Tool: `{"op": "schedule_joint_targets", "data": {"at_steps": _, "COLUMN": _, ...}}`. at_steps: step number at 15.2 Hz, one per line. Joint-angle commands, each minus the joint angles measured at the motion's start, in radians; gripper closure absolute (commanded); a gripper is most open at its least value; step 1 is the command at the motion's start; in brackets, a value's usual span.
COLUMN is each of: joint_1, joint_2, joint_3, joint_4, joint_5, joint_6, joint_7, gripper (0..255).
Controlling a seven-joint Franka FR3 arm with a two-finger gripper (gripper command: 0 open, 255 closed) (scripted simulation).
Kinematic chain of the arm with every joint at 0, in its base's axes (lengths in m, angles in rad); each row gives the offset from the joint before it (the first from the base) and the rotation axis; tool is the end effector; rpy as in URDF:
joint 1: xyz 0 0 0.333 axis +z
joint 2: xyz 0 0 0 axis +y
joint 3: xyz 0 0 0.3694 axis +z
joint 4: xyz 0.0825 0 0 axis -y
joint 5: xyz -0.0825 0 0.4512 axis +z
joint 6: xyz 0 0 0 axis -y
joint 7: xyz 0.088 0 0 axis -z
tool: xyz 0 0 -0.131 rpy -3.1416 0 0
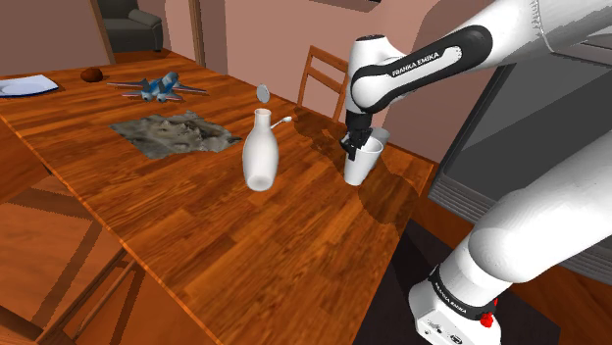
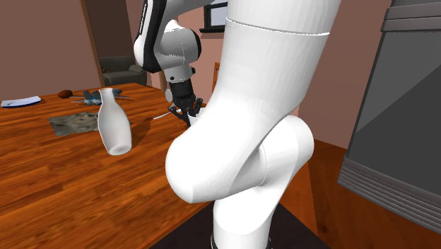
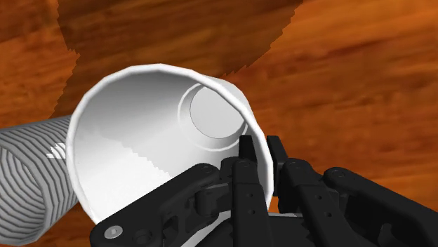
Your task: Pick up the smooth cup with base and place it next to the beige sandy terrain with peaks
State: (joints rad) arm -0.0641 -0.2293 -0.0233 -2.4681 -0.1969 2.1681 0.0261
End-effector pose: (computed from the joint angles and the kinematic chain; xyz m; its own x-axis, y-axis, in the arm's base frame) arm 0.4781 -0.0533 0.3607 0.9972 -0.0017 -0.0747 0.0096 -0.9886 0.1504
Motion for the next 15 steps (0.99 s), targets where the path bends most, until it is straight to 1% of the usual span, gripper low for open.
{"op": "schedule_joint_targets", "data": {"at_steps": 1, "joint_1": 0.0, "joint_2": 0.0, "joint_3": 0.0, "joint_4": 0.0, "joint_5": 0.0, "joint_6": 0.0, "joint_7": 0.0, "gripper": 255}}
{"op": "schedule_joint_targets", "data": {"at_steps": 3, "joint_1": 0.0, "joint_2": 0.0, "joint_3": 0.0, "joint_4": 0.0, "joint_5": 0.0, "joint_6": 0.0, "joint_7": 0.0, "gripper": 255}}
{"op": "schedule_joint_targets", "data": {"at_steps": 15, "joint_1": 0.005, "joint_2": -0.076, "joint_3": 0.003, "joint_4": 0.097, "joint_5": 0.018, "joint_6": -0.171, "joint_7": -0.029, "gripper": 255}}
